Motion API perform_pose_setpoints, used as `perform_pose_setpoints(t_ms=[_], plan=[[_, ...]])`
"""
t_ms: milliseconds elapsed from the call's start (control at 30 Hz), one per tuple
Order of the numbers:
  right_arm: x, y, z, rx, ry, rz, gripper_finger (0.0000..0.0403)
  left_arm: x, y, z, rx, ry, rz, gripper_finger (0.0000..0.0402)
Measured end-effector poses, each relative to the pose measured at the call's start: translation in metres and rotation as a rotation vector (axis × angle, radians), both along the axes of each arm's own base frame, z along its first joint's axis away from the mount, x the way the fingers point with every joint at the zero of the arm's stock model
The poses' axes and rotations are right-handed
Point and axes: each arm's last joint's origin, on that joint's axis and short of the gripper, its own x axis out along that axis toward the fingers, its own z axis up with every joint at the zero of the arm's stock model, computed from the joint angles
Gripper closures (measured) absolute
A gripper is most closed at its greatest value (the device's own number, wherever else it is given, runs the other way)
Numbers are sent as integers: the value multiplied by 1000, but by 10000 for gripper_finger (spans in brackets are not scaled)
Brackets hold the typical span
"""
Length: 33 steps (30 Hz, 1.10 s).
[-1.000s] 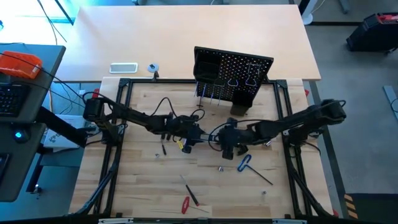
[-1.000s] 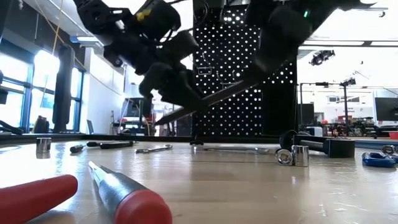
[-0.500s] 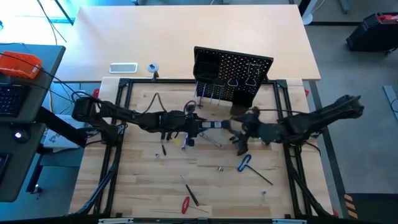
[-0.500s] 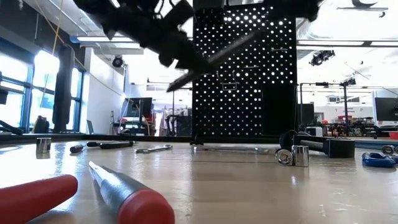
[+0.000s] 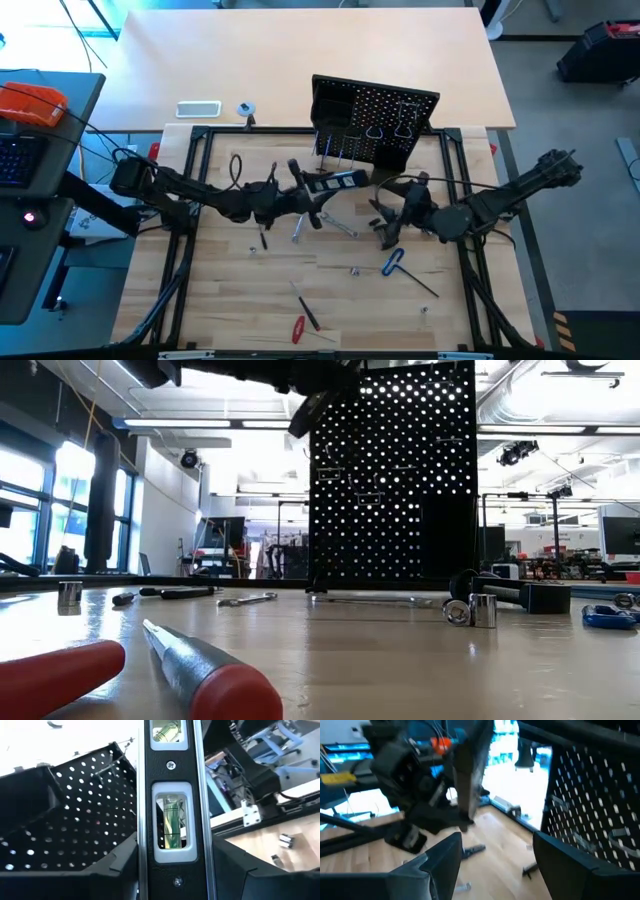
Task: Hang tools onto peg board
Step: Hang the black spirit level onto the pegboard
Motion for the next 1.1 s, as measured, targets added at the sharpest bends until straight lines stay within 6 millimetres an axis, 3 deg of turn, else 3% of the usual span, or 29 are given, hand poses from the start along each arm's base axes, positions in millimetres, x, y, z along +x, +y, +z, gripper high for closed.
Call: perform_pose_setpoints(t_ms=[367,833,1100], plan=[[36,-6,6,-125,-111,-15,163,-2,-4,3,73,25,130,232],[53,-31,15,-117,-276,15,165,-4,-7,8,124,1,139,232],[63,-42,12,-93,-306,84,237,-4,-7,9,137,6,143,232]])
